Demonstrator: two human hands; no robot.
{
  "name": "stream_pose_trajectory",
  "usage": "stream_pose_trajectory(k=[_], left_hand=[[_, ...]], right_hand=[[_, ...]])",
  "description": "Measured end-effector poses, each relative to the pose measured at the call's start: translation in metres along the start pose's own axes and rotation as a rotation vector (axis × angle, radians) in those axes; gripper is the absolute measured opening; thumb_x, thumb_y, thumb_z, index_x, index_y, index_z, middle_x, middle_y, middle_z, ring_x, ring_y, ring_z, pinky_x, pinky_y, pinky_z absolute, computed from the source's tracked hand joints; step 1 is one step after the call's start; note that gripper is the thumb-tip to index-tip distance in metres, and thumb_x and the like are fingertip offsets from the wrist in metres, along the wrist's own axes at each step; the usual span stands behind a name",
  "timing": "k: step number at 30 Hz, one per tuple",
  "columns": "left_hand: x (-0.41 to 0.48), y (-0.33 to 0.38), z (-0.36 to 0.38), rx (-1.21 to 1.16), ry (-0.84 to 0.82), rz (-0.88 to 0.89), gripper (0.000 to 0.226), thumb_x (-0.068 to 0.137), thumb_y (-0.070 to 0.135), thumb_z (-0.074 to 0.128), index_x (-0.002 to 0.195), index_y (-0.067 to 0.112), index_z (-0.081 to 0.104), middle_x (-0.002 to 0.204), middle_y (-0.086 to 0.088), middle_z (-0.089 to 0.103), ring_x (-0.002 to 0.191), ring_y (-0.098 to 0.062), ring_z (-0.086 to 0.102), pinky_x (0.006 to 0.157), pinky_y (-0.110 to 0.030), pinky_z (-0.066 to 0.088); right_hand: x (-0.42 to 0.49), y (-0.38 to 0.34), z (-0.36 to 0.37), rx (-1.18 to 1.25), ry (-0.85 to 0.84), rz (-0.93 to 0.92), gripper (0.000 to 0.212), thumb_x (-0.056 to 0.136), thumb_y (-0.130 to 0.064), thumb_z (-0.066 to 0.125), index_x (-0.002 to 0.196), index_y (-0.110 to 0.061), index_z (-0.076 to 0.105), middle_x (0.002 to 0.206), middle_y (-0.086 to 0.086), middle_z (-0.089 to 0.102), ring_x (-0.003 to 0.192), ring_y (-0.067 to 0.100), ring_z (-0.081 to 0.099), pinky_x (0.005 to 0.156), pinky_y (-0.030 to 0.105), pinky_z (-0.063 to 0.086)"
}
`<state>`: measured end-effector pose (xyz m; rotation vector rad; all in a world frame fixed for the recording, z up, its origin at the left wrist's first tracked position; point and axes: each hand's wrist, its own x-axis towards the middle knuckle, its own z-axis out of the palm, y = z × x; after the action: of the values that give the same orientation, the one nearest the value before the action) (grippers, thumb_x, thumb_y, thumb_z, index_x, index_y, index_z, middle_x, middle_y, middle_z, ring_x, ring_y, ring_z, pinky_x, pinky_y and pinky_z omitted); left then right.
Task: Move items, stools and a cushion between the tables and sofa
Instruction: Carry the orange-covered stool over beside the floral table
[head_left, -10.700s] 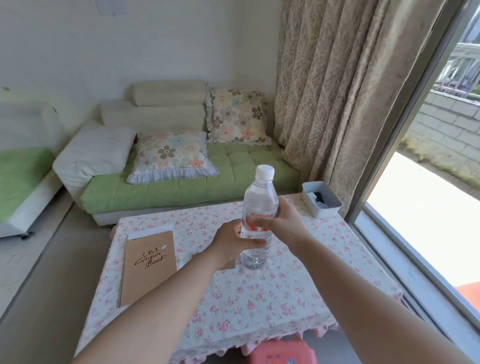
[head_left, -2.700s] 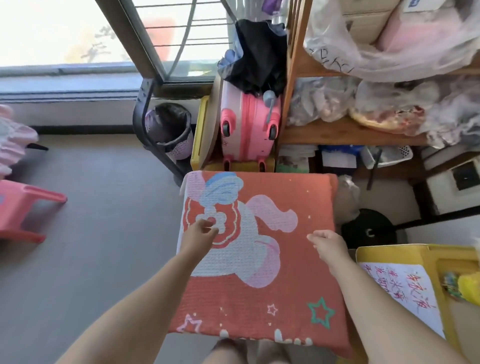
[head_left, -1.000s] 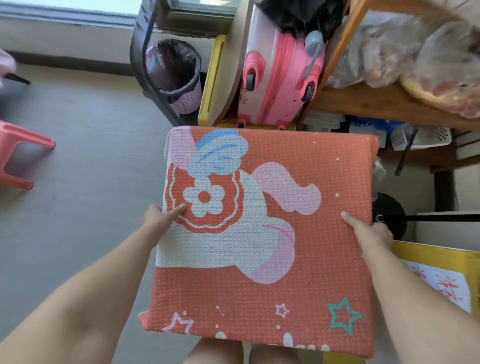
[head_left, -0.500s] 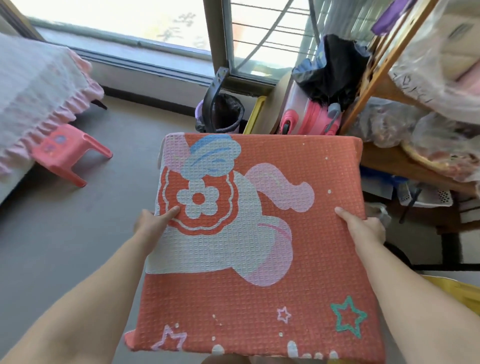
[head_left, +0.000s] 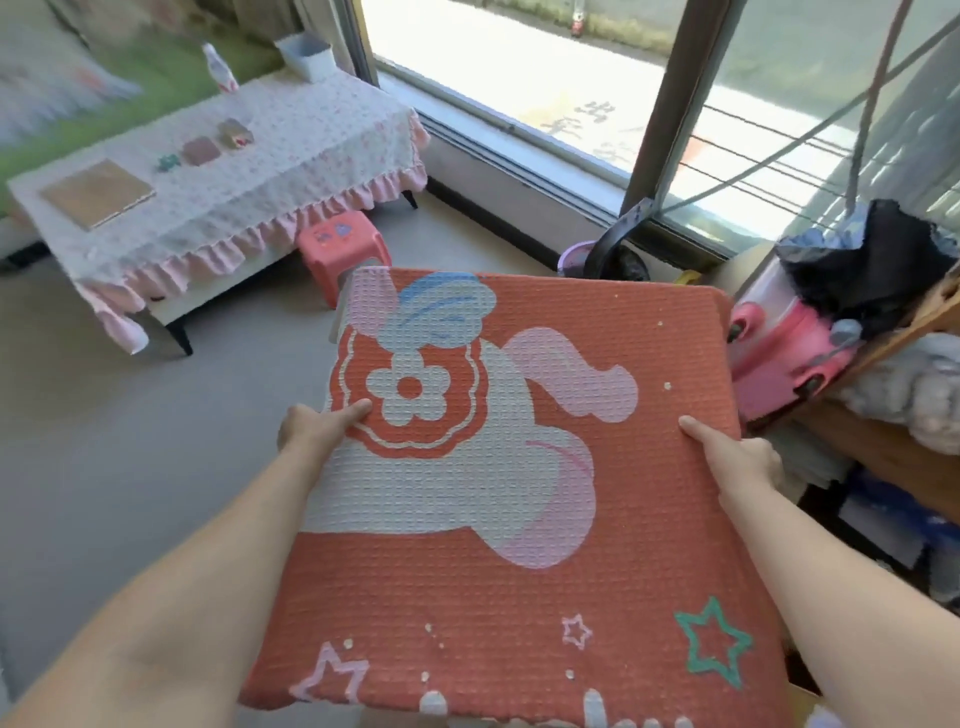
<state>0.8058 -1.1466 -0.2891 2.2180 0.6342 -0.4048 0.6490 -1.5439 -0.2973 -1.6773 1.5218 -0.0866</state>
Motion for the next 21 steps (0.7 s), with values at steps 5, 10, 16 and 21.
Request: stream_pose_trajectory(k=[5,10,16,21], left_hand=[[0.0,-0.049,-0.065,-0.092,0.104,-0.113,0.072,0.066,0.051,0.078,0.11,-0.003,0.06,0.117,-0.02,0.064,0.107,-0.037,0.06,0.09,-0.039,0.047],[0.005,-0.103,-0.132,-0.232,0.172,-0.219,0.069,0.063,0.049,0.08,0.108,0.001,0.063,0.114,-0.017,0.066,0.103,-0.035,0.063,0.095,-0.043,0.05],[0.016,-0.156,-0.211,-0.32,0.266,-0.272,0.063,0.063,0.047,0.081,0.103,0.001,0.065,0.108,-0.016,0.068,0.097,-0.035,0.065,0.092,-0.043,0.052],[0.031,-0.203,-0.288,-0.43,0.325,-0.319,0.056,0.065,0.044,0.081,0.096,0.001,0.064,0.1,-0.015,0.069,0.086,-0.033,0.066,0.079,-0.039,0.054]], right_hand=[[-0.047,-0.044,0.044,-0.09,-0.107,-0.132,0.086,0.056,-0.058,0.078,0.107,0.009,0.06,0.114,0.025,0.062,0.104,0.038,0.06,0.081,0.036,0.046],[-0.106,-0.081,0.103,-0.168,-0.194,-0.233,0.092,0.056,-0.06,0.078,0.113,0.009,0.056,0.12,0.025,0.059,0.111,0.039,0.056,0.081,0.037,0.044],[-0.18,-0.109,0.172,-0.185,-0.277,-0.259,0.098,0.045,-0.062,0.079,0.115,0.003,0.056,0.119,0.02,0.058,0.109,0.039,0.056,0.089,0.042,0.044],[-0.255,-0.134,0.238,-0.243,-0.35,-0.331,0.098,0.044,-0.063,0.078,0.116,-0.001,0.055,0.117,0.018,0.06,0.107,0.037,0.058,0.086,0.04,0.046]])
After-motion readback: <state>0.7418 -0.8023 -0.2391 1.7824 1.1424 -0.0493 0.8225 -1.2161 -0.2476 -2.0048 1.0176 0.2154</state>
